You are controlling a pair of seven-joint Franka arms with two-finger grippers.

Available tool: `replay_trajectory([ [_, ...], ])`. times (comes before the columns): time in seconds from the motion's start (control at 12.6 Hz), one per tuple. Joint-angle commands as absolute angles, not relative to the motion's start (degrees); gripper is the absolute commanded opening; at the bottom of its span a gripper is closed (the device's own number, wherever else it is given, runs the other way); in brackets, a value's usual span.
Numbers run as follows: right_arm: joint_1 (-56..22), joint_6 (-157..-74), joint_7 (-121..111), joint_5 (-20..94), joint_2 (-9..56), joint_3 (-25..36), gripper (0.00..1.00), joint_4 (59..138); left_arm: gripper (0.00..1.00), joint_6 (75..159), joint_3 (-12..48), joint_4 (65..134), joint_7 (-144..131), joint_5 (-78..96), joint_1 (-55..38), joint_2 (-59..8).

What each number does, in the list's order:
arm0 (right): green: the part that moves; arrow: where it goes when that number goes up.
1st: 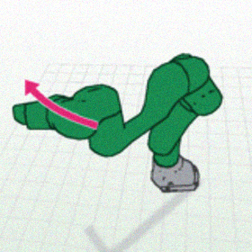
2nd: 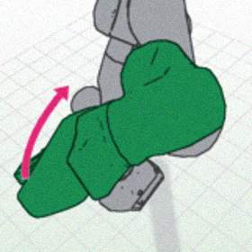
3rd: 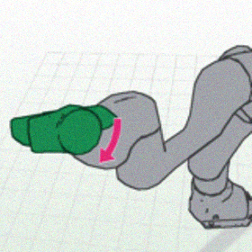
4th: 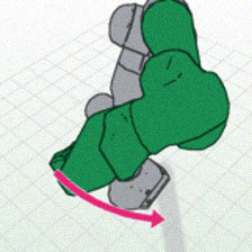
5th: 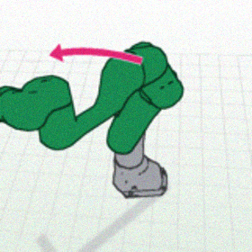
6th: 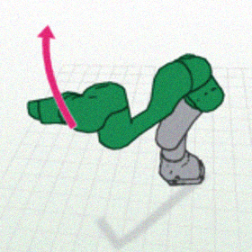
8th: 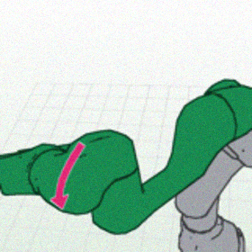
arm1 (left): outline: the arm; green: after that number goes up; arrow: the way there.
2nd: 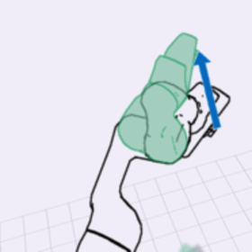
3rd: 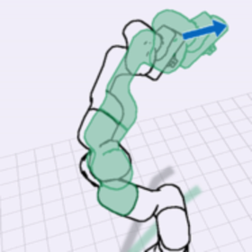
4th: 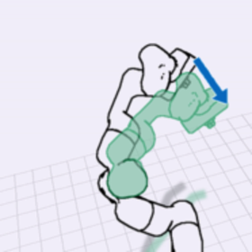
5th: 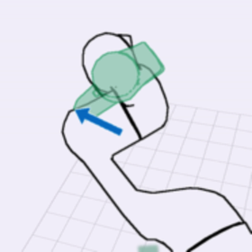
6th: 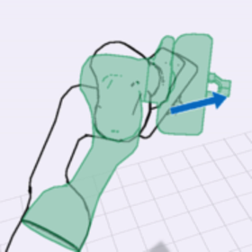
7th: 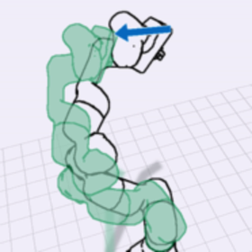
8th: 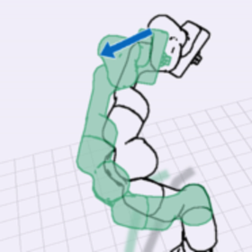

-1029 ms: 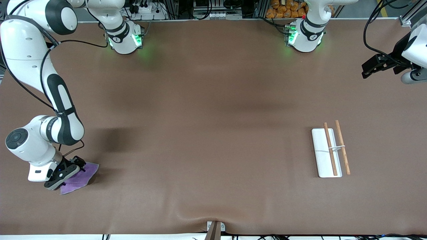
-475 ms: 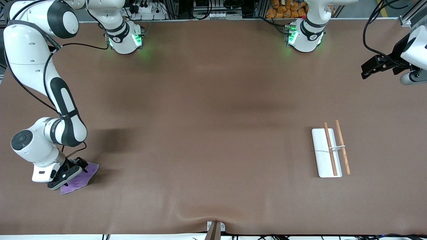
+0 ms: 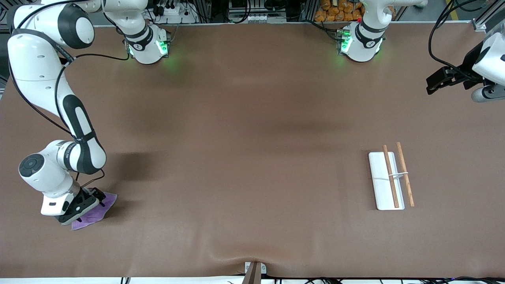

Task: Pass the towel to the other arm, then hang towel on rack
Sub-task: 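Close the right gripper on the purple towel's edge, then lift the towel with the right gripper while the left gripper approaches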

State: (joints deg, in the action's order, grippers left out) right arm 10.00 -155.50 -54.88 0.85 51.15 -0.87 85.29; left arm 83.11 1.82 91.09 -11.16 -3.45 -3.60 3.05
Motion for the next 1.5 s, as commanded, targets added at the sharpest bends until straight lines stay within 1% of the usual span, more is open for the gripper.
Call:
replay_trajectory([
  [0.0, 10.6, -156.8, -55.7, 1.2, 52.2, -1.4, 0.03, 83.9, 1.00, 82.3, 1.8, 90.2, -10.4, -4.2, -3.8, 2.7],
  [0.08, 10.6, -156.8, -55.7, 1.2, 52.1, -1.4, 0.00, 83.8, 1.00, 82.4, 1.8, 90.2, -10.4, -4.2, -3.8, 2.6],
  [0.47, 9.9, -156.9, -55.6, 1.2, 50.7, -1.5, 0.00, 83.9, 1.00, 82.3, 1.8, 90.0, -10.4, -4.1, -3.6, 2.7],
  [0.63, 9.3, -156.8, -53.2, 1.2, 47.9, -1.7, 0.00, 84.0, 1.00, 82.3, 1.9, 90.1, -11.1, -4.0, -3.7, 3.2],
  [0.79, 9.7, -156.4, -52.2, 1.2, 43.8, -2.5, 0.00, 84.5, 1.00, 82.3, 1.9, 90.0, -11.1, -4.0, -3.6, 3.6],
  [0.95, 10.3, -155.0, -51.9, 1.2, 38.2, -5.1, 0.00, 84.6, 1.00, 82.3, 2.0, 90.0, -11.1, -4.0, -3.6, 4.2],
  [1.19, 10.0, -150.2, -49.6, 1.3, 30.3, -8.5, 0.00, 84.4, 1.00, 83.8, 1.9, 89.9, -11.1, -3.3, -3.5, 5.0],
  [1.43, 8.8, -149.2, -46.7, 1.1, 27.3, -13.3, 0.00, 83.9, 1.00, 84.4, 1.8, 89.9, -11.1, -1.8, -3.4, 4.9],
])
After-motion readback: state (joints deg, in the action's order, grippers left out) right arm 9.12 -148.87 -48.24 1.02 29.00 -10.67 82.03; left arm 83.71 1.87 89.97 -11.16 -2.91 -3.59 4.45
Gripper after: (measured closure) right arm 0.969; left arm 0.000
